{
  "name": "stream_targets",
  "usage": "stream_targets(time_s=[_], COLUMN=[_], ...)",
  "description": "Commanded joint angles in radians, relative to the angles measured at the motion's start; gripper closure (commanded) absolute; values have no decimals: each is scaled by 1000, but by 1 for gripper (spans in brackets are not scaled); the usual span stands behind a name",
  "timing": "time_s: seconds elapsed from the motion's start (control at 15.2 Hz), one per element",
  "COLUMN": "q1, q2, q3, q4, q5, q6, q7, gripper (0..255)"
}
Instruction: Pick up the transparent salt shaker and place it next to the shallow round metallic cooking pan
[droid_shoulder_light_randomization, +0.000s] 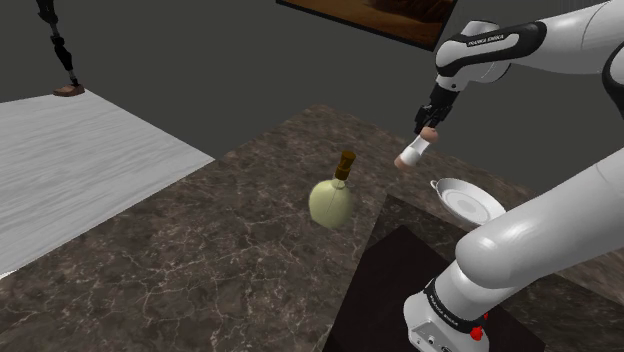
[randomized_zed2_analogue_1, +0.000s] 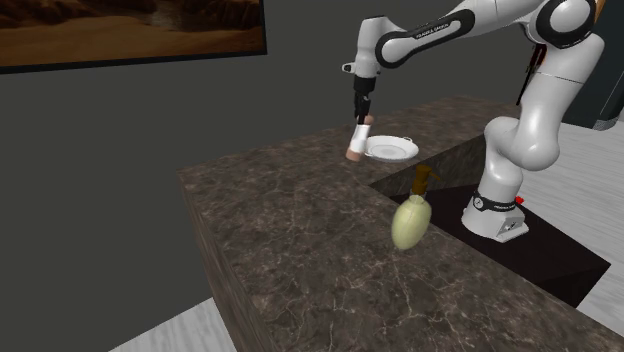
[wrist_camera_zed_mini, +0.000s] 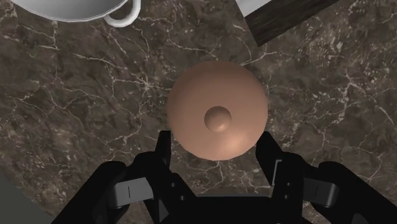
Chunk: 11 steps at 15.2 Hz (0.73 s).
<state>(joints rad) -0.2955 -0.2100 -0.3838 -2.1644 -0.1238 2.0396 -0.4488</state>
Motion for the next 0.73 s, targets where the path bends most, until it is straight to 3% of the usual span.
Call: stream_targets(time_s=[0.0,0.66], q1=[0,-1], q2=[12,62], q3=[-3,-15], q4=[-18,-108], q5=[3,14], q6=[30,168], q7=[-2,-9], gripper=[255,255])
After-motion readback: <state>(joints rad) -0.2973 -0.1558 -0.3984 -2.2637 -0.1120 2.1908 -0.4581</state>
